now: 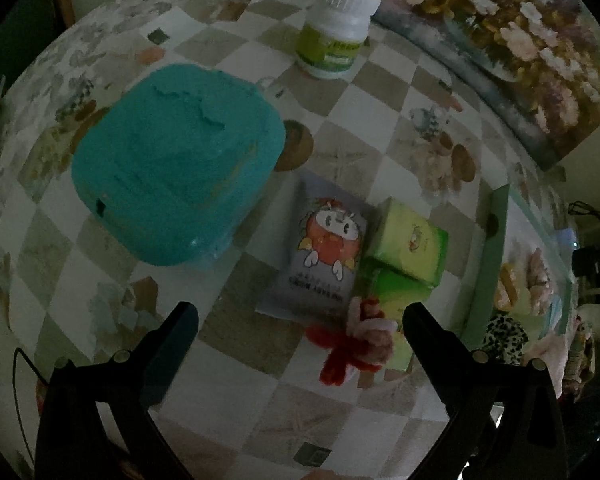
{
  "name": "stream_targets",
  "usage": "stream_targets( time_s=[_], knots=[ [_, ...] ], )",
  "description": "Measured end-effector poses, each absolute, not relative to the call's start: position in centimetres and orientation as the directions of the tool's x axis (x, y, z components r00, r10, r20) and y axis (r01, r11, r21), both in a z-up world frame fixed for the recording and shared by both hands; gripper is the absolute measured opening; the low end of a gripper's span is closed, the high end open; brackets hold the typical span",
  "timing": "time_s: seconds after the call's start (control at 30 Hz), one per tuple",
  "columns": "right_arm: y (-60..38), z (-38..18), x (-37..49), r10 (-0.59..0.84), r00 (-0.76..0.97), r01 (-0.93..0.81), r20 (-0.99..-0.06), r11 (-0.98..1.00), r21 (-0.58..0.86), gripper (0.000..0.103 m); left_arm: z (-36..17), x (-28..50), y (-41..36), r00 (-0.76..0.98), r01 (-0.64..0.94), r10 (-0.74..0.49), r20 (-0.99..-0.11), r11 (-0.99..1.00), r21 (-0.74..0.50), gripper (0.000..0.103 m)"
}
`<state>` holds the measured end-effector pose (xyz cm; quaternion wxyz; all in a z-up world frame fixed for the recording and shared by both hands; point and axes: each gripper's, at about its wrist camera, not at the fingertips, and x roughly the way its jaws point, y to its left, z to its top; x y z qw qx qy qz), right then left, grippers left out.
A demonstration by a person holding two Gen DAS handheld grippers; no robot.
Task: Organize soft objects
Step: 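Move both tools back from the tray toward the remaining pile, then grasp the red-and-white plush toy with the left tool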
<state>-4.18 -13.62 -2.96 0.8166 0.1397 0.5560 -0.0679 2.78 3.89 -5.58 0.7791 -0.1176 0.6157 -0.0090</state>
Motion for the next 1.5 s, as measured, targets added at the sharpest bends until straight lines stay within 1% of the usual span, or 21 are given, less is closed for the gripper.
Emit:
stream_targets(
  time_s=[0.13,0.2,0.27,0.3,0.37,0.4,0.47,0.5,0.57,0.63,0.87,1.0,1.1,1.17,1.33,1.37,1.4,1.43,1.5],
  knots=[
    [-13.9,-3.3,-3.9,0.04,0.364,0.272,-0.931,0.951,0.148,0.103,-6.2,3.2,3.9,0.215,-0.142,-0.168,-0.962,0.969,-0.201,0.101],
    [-14.0,-3.4,-3.8,0.038,0.362,0.274,-0.931,0.951,0.146,0.103,-6.6,3.4,3.7,0.198,-0.141,-0.185,-0.963,0.967,-0.214,0.096],
    [-14.1,-3.4,-3.8,0.036,0.363,0.276,-0.931,0.95,0.144,0.103,-7.0,3.6,3.4,0.176,-0.133,-0.196,-0.965,0.966,-0.221,0.079],
    [-14.1,-3.5,-3.7,0.035,0.362,0.277,-0.931,0.95,0.143,0.103,-7.4,3.7,3.2,0.163,-0.132,-0.201,-0.966,0.966,-0.223,0.076],
    [-14.2,-3.6,-3.6,0.034,0.358,0.278,-0.933,0.95,0.141,0.103,-7.9,3.7,3.1,0.138,-0.134,-0.212,-0.968,0.964,-0.23,0.063],
    [-14.2,-3.7,-3.6,0.034,0.355,0.279,-0.934,0.95,0.141,0.103,-8.2,3.7,3.1,0.131,-0.14,-0.227,-0.965,0.96,-0.244,0.061],
    [-14.3,-3.8,-3.6,0.036,0.349,0.283,-0.937,0.949,0.142,0.103,-8.1,3.8,2.9,0.136,-0.136,-0.243,-0.961,0.956,-0.261,0.052],
    [-14.4,-3.8,-3.6,0.037,0.347,0.284,-0.937,0.948,0.143,0.103,-8.0,3.8,2.8,0.139,-0.127,-0.242,-0.96,0.957,-0.26,0.05],
    [-14.4,-3.8,-3.6,0.039,0.348,0.288,-0.937,0.946,0.146,0.103,-7.9,3.7,2.5,0.143,-0.113,-0.247,-0.958,0.958,-0.264,0.041],
    [-14.5,-3.8,-3.7,0.039,0.351,0.29,-0.935,0.946,0.149,0.103,-7.8,3.7,2.3,0.144,-0.107,-0.246,-0.958,0.959,-0.263,0.039],
    [-14.6,-3.8,-3.7,0.045,0.348,0.299,-0.937,0.942,0.156,0.103,-8.0,3.4,3.5,0.121,-0.153,-0.278,-0.953,0.943,-0.295,0.038],
    [-14.6,-3.8,-3.6,0.044,0.348,0.3,-0.936,0.941,0.156,0.103,-7.5,3.1,3.3,0.12,-0.122,-0.284,-0.951,0.947,-0.298,0.038],
    [-14.6,-3.8,-3.6,0.043,0.347,0.3,-0.937,0.941,0.155,0.103,-7.2,2.8,3.5,0.123,-0.123,-0.284,-0.951,0.947,-0.298,0.04],
    [-14.6,-3.8,-3.7,0.044,0.343,0.298,-0.938,0.942,0.153,0.103,-7.0,2.2,4.0,0.12,-0.13,-0.282,-0.952,0.946,-0.297,0.043],
    [-14.3,-3.9,-3.9,0.032,0.336,0.283,-0.941,0.95,0.133,0.103,-7.2,1.6,4.6,0.106,-0.148,-0.284,-0.953,0.943,-0.297,0.043],
    [-14.3,-3.9,-3.9,0.031,0.336,0.283,-0.941,0.95,0.132,0.103,-7.3,1.6,4.7,0.104,-0.151,-0.284,-0.953,0.943,-0.297,0.042],
    [-14.2,-3.9,-3.9,0.028,0.335,0.283,-0.942,0.95,0.129,0.103,-7.4,1.5,4.8,0.102,-0.151,-0.281,-0.954,0.944,-0.294,0.039],
    [-14.3,-4.0,-4.0,0.027,0.335,0.286,-0.942,0.95,0.129,0.103,-7.5,1.6,4.7,0.097,-0.152,-0.281,-0.955,0.944,-0.294,0.031],
    [-14.4,-3.9,-4.0,0.031,0.34,0.291,-0.94,0.947,0.136,0.103,-7.8,1.6,4.8,0.089,-0.161,-0.297,-0.951,0.938,-0.308,0.031]
  ],
)
